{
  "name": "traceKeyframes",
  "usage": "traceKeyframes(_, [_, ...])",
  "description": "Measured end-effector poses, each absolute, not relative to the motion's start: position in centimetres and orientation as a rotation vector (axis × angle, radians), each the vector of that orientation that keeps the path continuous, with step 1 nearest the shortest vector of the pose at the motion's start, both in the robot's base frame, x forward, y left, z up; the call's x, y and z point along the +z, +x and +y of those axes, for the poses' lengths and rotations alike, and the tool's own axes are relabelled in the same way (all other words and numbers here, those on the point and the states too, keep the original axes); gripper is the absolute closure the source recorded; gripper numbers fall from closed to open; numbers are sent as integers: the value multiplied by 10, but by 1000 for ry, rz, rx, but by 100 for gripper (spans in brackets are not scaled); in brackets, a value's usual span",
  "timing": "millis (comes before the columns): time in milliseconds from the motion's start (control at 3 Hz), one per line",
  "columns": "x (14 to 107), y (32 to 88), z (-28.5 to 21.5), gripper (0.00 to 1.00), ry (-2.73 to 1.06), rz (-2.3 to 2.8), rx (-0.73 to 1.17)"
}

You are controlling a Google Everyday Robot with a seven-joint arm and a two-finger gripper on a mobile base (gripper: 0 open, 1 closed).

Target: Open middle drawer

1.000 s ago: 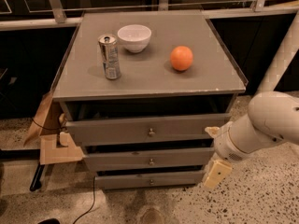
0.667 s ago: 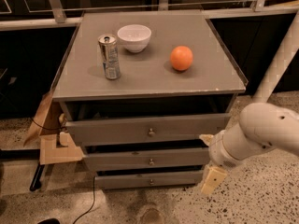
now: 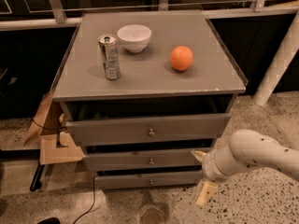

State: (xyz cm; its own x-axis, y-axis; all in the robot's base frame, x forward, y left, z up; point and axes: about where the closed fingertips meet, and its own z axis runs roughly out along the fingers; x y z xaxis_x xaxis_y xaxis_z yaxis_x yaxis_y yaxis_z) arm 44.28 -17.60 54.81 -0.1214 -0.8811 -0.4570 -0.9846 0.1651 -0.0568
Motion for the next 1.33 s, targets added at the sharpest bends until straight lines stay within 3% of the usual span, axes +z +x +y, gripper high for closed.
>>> traceKeyframes(1333, [512, 466, -183, 0, -1783, 1943, 249])
